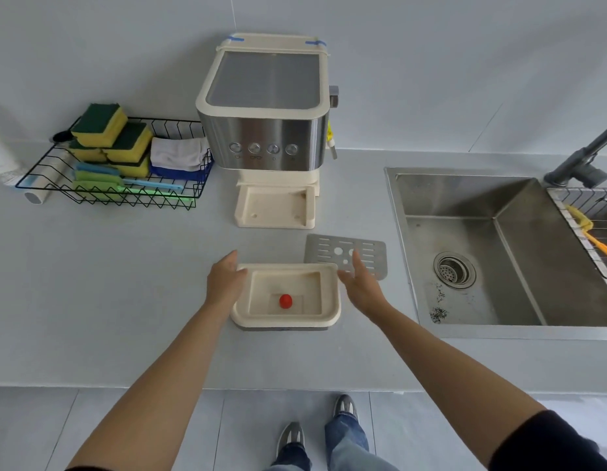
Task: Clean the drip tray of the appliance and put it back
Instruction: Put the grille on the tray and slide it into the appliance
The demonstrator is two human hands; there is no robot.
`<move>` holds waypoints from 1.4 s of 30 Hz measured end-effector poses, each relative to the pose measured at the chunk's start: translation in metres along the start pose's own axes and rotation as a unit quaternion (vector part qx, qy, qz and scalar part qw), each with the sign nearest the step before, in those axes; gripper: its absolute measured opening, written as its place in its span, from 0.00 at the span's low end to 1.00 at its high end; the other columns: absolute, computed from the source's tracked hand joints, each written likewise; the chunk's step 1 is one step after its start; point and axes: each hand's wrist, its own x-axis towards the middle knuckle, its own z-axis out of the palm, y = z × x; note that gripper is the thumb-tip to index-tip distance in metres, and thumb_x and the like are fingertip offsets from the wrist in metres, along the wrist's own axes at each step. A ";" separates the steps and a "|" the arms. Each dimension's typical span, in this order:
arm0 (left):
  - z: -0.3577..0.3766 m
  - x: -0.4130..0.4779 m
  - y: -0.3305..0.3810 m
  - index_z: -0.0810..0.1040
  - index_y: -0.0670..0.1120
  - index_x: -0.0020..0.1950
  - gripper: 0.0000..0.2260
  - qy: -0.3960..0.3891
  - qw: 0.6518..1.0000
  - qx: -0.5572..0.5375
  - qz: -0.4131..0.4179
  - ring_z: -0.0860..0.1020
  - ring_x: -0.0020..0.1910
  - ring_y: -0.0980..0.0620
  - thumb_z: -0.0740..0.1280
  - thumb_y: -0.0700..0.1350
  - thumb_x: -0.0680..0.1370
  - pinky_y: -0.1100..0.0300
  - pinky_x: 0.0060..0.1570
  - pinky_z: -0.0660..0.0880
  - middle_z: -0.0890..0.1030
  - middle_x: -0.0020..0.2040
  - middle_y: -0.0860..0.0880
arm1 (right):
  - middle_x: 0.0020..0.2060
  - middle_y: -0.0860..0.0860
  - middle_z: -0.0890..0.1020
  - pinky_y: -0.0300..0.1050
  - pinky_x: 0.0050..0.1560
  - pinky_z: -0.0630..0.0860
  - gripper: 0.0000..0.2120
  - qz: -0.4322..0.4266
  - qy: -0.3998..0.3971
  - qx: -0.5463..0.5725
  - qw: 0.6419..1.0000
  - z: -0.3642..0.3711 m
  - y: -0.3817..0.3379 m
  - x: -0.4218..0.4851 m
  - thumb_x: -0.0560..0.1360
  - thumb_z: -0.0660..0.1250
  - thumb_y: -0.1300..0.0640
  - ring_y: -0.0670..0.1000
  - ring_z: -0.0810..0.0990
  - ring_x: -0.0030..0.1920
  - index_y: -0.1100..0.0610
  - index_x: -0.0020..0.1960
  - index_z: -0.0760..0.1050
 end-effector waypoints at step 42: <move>0.124 0.054 0.087 0.68 0.33 0.63 0.17 -0.104 0.979 0.120 -0.127 0.73 0.61 0.39 0.62 0.35 0.75 0.52 0.56 0.71 0.74 0.62 0.35 | 0.31 0.54 0.67 0.44 0.29 0.69 0.13 0.285 0.080 0.066 0.953 -0.068 0.019 0.091 0.75 0.52 0.67 0.52 0.68 0.32 0.60 0.33 0.63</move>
